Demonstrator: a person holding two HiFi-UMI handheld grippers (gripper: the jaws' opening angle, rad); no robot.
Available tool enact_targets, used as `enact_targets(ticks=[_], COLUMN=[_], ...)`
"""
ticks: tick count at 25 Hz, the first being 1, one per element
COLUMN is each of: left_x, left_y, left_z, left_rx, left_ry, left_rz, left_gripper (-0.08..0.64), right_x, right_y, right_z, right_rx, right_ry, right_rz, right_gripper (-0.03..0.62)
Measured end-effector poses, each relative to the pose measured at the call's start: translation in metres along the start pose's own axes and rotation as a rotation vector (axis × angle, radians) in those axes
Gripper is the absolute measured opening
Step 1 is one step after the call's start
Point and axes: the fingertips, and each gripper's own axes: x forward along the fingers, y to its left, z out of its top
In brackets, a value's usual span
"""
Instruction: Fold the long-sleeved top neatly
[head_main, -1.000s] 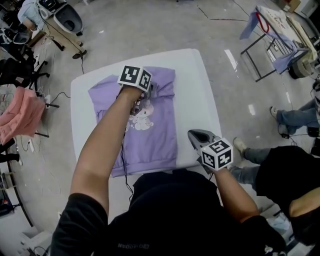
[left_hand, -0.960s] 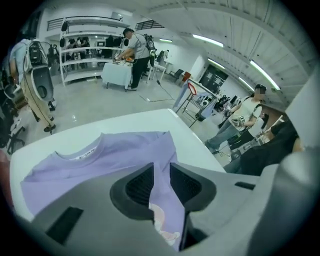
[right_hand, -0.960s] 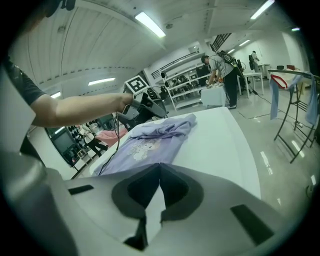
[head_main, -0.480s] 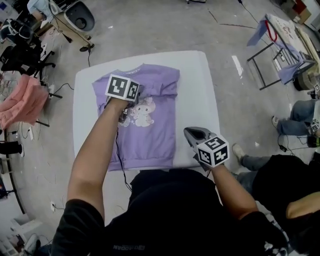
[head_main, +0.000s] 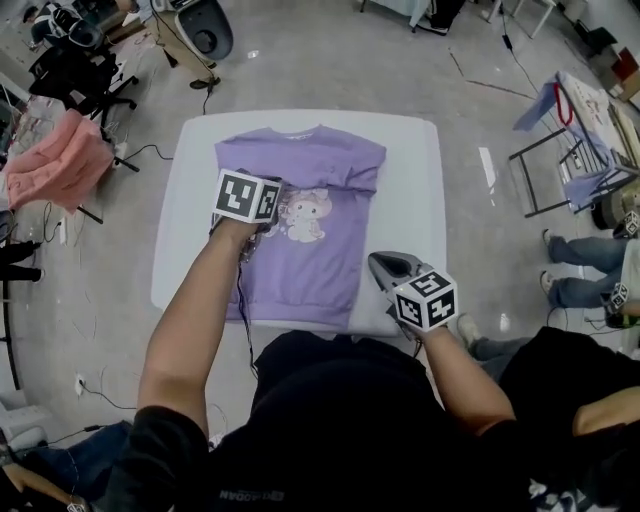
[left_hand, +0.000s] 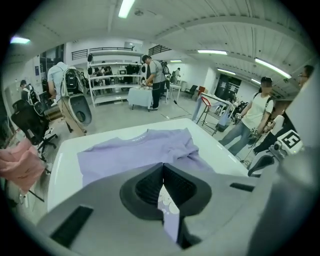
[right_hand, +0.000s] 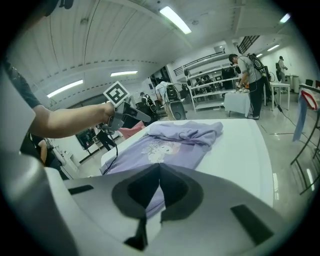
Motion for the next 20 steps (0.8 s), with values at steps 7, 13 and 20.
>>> enact_targets(ticks=[7, 13, 20], left_x=[-0.071, -0.131, -0.162], left_y=[0.007, 0.024, 0.045], left_z=[-0.04, -0.092, -0.172], left_rx=[-0.004, -0.036, -0.114], left_ry=[-0.116, -0.176, -0.185], left_rz=[0.027, 0.039, 0.053], left_gripper=[0.006, 0.006, 0.006], right_x=[-0.004, -0.013, -0.019], right_y=[0.027, 0.056, 0.085], right_z=[0.006, 0.007, -0.019], right_rx=[-0.019, -0.004, 0.005], right_ry=[-0.021, -0.066, -0.064], right_rz=[-0.056, -0.137, -0.227], right_gripper=[0.005, 0.005, 0.005])
